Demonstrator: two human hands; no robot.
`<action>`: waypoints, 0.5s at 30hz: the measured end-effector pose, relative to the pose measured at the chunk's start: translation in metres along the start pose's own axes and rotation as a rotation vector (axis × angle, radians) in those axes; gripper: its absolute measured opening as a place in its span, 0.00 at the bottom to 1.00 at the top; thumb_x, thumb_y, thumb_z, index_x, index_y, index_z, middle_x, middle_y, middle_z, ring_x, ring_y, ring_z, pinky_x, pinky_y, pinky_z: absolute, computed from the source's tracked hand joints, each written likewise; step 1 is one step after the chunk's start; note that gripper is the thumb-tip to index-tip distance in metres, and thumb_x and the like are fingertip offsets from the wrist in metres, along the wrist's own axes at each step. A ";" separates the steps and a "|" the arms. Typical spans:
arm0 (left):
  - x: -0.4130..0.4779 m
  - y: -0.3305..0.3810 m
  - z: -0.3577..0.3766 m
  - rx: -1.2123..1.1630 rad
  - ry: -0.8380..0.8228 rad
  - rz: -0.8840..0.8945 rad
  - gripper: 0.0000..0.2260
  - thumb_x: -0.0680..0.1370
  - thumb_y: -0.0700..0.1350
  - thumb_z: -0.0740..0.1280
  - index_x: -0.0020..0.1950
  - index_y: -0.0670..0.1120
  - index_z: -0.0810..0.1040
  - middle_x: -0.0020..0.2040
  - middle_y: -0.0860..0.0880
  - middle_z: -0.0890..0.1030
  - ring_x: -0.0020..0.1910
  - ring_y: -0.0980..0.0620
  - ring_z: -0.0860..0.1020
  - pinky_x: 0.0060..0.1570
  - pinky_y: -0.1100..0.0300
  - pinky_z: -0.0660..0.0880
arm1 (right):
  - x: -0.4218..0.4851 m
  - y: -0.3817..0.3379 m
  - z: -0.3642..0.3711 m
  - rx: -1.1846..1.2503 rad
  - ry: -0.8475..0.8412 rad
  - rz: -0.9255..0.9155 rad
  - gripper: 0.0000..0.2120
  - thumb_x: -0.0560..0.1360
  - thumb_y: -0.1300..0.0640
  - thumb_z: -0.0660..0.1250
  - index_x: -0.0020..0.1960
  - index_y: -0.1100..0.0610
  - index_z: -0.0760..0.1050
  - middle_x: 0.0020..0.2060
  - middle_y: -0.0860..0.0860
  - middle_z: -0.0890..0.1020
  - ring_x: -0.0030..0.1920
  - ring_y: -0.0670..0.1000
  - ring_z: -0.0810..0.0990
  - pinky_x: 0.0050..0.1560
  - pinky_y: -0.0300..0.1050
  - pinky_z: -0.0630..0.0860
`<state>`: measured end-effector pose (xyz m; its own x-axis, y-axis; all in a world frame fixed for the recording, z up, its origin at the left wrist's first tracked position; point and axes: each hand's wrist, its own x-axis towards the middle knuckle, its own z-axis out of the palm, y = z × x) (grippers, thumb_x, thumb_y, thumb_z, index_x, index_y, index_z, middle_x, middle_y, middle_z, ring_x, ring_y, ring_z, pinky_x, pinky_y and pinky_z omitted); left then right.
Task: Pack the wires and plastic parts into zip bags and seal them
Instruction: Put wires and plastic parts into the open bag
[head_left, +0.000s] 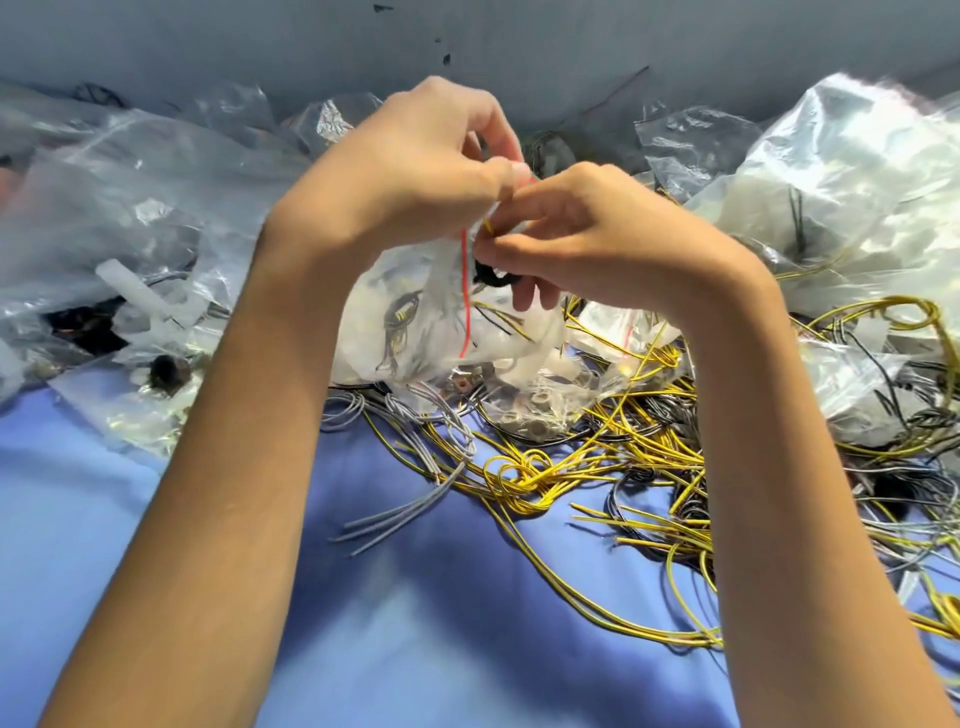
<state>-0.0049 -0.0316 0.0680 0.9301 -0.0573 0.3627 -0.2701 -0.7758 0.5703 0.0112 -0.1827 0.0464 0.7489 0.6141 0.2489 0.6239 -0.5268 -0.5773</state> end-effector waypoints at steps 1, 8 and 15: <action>-0.001 0.003 0.001 -0.025 -0.007 0.003 0.03 0.76 0.48 0.66 0.45 0.51 0.79 0.36 0.54 0.78 0.31 0.59 0.73 0.34 0.64 0.68 | 0.001 0.000 0.000 -0.012 0.030 -0.012 0.07 0.75 0.55 0.66 0.45 0.55 0.83 0.29 0.49 0.83 0.26 0.41 0.78 0.30 0.30 0.70; -0.006 0.014 -0.004 -0.253 0.038 -0.057 0.09 0.77 0.40 0.63 0.40 0.51 0.77 0.34 0.50 0.74 0.25 0.61 0.71 0.25 0.69 0.68 | 0.000 0.001 -0.003 -0.019 -0.083 -0.041 0.13 0.73 0.56 0.68 0.56 0.51 0.79 0.43 0.44 0.84 0.41 0.39 0.81 0.52 0.46 0.79; -0.011 0.020 -0.007 -0.373 0.070 -0.086 0.09 0.77 0.36 0.60 0.43 0.47 0.77 0.36 0.49 0.74 0.25 0.58 0.77 0.31 0.65 0.77 | -0.006 0.002 -0.010 -0.088 -0.124 -0.003 0.20 0.71 0.45 0.59 0.52 0.58 0.78 0.38 0.40 0.64 0.38 0.41 0.64 0.38 0.41 0.64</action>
<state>-0.0220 -0.0423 0.0804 0.9374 0.0510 0.3445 -0.2763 -0.4932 0.8249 0.0100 -0.1938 0.0515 0.7171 0.6808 0.1494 0.6472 -0.5708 -0.5053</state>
